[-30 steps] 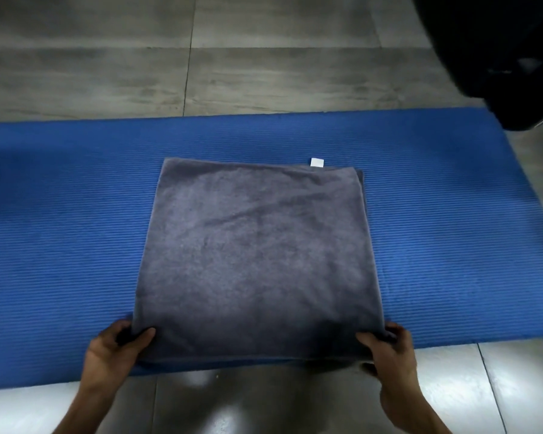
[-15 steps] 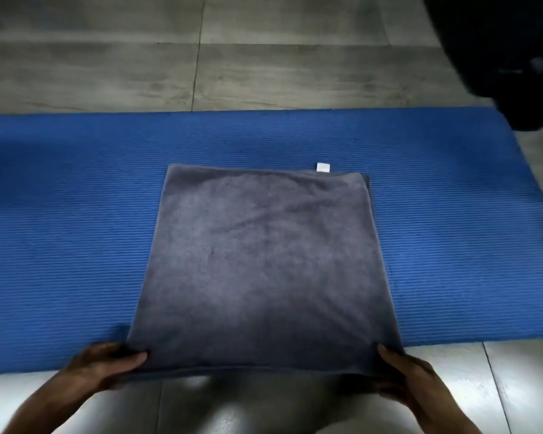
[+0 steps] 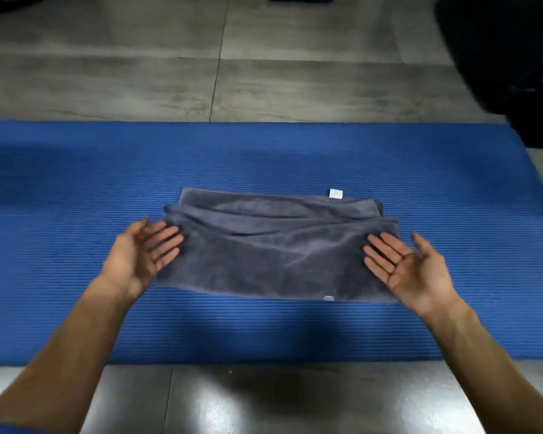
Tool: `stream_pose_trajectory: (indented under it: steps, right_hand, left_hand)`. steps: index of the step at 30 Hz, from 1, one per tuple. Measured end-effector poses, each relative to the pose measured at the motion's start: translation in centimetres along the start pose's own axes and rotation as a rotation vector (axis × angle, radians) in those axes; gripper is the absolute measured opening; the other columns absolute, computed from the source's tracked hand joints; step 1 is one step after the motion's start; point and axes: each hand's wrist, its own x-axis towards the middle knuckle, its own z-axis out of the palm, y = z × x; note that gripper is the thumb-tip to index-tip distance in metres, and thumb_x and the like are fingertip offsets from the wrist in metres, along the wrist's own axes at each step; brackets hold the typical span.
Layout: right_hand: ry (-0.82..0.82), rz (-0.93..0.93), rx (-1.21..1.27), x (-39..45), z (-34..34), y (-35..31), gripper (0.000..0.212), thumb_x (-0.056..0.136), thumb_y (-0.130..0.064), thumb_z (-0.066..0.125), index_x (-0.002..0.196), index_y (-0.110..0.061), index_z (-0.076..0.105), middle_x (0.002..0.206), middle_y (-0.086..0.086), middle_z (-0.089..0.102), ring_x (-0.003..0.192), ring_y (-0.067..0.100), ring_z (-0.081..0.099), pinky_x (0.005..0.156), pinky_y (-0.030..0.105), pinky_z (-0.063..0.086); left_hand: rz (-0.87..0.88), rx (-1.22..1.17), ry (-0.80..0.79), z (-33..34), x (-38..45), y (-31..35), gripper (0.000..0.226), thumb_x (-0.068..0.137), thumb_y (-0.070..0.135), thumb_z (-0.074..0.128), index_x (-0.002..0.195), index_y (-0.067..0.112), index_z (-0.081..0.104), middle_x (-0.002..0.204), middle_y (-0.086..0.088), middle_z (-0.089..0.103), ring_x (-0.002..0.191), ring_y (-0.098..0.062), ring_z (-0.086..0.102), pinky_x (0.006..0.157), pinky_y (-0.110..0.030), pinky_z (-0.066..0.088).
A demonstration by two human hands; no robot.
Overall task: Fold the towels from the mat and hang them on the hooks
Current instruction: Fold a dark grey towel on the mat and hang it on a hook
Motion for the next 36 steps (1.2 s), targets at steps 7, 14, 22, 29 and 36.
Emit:
stream_pose_trajectory:
  steps: [7, 14, 22, 29, 36]
  right_hand:
    - [0.086, -0.914, -2.005, 1.5, -4.1, 6.2, 0.046, 0.063, -0.037, 0.072, 0.106, -0.023, 0.064, 0.106, 0.0, 0.062, 0.088, 0.03, 0.063, 0.076, 0.045, 0.053]
    - [0.17, -0.916, -2.256, 1.2, -4.9, 7.3, 0.044, 0.054, -0.021, 0.085, 0.095, -0.017, 0.07, 0.096, 0.005, 0.064, 0.076, 0.029, 0.063, 0.07, 0.044, 0.057]
    - [-0.146, -1.066, -2.169, -2.4, -9.0, 7.9, 0.027, 0.06, -0.036, 0.05, 0.083, -0.028, 0.061, 0.082, -0.005, 0.062, 0.081, 0.019, 0.052, 0.077, 0.032, 0.038]
    - [-0.229, -0.98, -2.102, -2.7, -8.9, 6.3, 0.045, 0.069, -0.037, 0.047, 0.113, -0.034, 0.052, 0.114, -0.007, 0.066, 0.099, 0.019, 0.064, 0.088, 0.035, 0.052]
    - [-0.032, -0.822, -2.309, 2.4, -6.3, 3.0, 0.064, 0.068, -0.031, 0.07, 0.13, -0.017, 0.058, 0.123, 0.007, 0.066, 0.116, 0.027, 0.051, 0.099, 0.039, 0.034]
  left_hand:
    - [0.685, 1.594, -0.179, -2.0, 2.6, -7.4, 0.048, 0.062, 0.029, 0.067, 0.108, 0.037, 0.054, 0.114, -0.004, 0.054, 0.108, -0.031, 0.056, 0.084, -0.042, 0.053]
    - [0.623, 1.996, -0.103, -1.5, 1.4, -7.4, 0.062, 0.086, 0.019, 0.055, 0.145, 0.021, 0.036, 0.146, -0.003, 0.035, 0.132, -0.027, 0.039, 0.098, -0.04, 0.044]
    - [0.61, 1.911, -0.521, -4.9, -2.7, -8.0, 0.03, 0.068, 0.04, 0.079, 0.084, 0.03, 0.056, 0.085, 0.009, 0.064, 0.084, -0.015, 0.067, 0.068, -0.024, 0.051]
    - [0.742, 2.096, -0.572, -7.9, -2.4, -10.0, 0.053, 0.04, 0.038, 0.073, 0.085, 0.028, 0.047, 0.063, 0.008, 0.062, 0.044, -0.011, 0.061, 0.032, -0.023, 0.044]
    - [0.772, 2.095, -0.203, -4.5, 1.9, -4.9, 0.061, 0.055, 0.031, 0.077, 0.114, 0.016, 0.068, 0.107, -0.01, 0.067, 0.085, -0.035, 0.064, 0.064, -0.047, 0.055]
